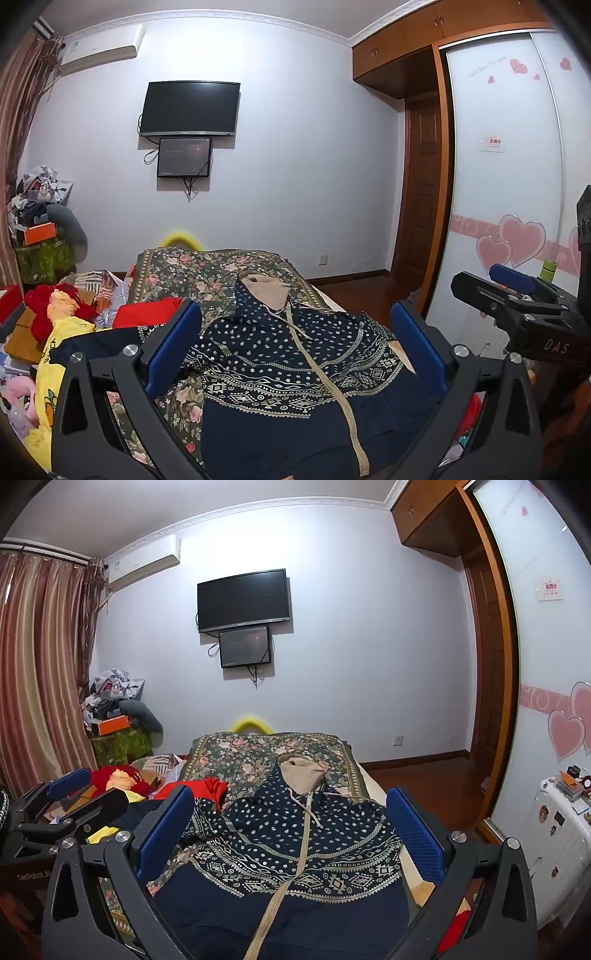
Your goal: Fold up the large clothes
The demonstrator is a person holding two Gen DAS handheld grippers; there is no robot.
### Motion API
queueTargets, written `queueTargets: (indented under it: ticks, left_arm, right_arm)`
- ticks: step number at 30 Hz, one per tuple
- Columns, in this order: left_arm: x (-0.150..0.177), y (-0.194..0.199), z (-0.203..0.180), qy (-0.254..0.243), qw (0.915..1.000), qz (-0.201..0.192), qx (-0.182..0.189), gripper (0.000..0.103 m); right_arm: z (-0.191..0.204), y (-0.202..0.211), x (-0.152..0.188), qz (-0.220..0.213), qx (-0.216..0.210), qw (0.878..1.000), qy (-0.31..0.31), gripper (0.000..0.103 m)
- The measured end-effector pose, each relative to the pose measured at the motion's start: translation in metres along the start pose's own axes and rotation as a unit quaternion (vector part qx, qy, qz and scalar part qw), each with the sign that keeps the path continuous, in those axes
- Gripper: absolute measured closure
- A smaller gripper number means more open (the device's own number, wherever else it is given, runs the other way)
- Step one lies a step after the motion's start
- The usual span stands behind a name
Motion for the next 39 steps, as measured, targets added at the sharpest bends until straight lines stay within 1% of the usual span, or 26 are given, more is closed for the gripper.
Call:
queueTargets:
  ticks: [7,10,16,26,39]
  left_arm:
    - [-0.0001,0.0014,-0.0001,0.0,1.0,0.001,0.0,0.0]
    - [-0.0051,0.0023,-0.0008,-0.001,1.0,0.003,-0.001,0.0]
    - [-0.0022,-0.0026,0.0053,0.0,1.0,0.004,0.001,0.0]
    - [0.0002,-0.0035,0.0019,0.006,1.0,0.007,0.0,0.0]
    - [0.0013,-0.0034,0.0056,-0.002,1.0,-0.002,-0.009,0.0]
  right_arm:
    - [0.002,0.0,-0.0009,0.002,0.0,1.0,0.002,0.0]
    - [0.0029,-0.0006,-0.0001,0.004,0.001,1.0,0.003,0.0]
    - [0.0039,0.0,-0.001,0.005,0.001,1.0,0.002,0.0]
    - [0.0033,-0.002,-0.0028,0.006,0.001,1.0,0.005,0.0]
    - [0.0064,-0.0069,-0.002,0.011,-0.002,1.0,0.008,0.0]
Point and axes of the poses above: each gripper's, at about its wrist camera, not at the fingertips, and y roughly against the way its jaws point, z to its left, x to its underside, the point moved 7 cm from there along -y, roughly the way its jaws point, and after that the axes turned 1 degree about -y, right-handed, at the moved point
